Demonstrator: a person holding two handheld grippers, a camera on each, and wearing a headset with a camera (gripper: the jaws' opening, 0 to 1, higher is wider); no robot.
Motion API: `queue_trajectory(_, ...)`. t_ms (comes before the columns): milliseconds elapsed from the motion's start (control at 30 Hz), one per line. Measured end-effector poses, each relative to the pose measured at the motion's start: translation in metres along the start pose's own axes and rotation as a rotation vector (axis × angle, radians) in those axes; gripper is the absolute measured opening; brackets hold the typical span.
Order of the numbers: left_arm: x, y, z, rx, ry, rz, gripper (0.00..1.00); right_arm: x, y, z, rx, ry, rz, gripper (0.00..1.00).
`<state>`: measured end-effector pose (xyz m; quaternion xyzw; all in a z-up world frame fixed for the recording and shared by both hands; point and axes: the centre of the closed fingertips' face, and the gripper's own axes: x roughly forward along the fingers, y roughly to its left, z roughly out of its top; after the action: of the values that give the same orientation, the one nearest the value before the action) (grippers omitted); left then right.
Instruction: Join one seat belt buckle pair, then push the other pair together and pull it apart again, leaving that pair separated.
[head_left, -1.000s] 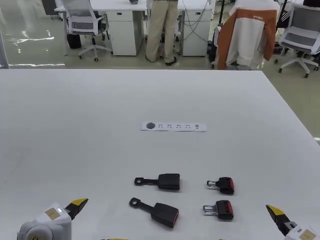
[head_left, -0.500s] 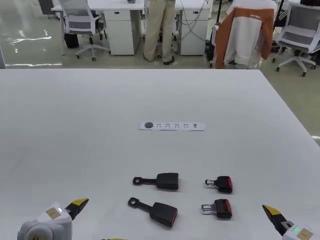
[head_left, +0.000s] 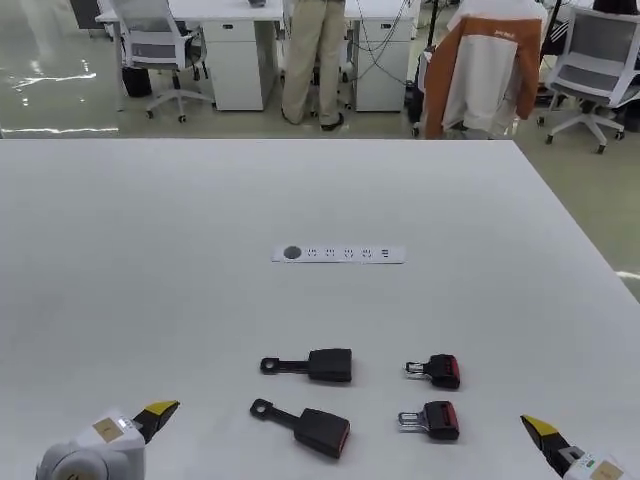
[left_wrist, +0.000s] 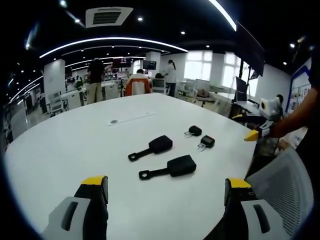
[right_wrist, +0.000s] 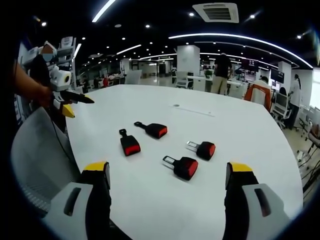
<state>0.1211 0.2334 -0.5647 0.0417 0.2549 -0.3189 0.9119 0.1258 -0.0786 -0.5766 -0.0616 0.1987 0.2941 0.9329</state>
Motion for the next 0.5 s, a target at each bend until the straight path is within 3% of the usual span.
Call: queue_trajectory(500,0.015,-0.004,0.008,0.014,0.015,-0.023,0.99,0.011,-0.005,0.001,-0.004,0.011,0.017,0.95)
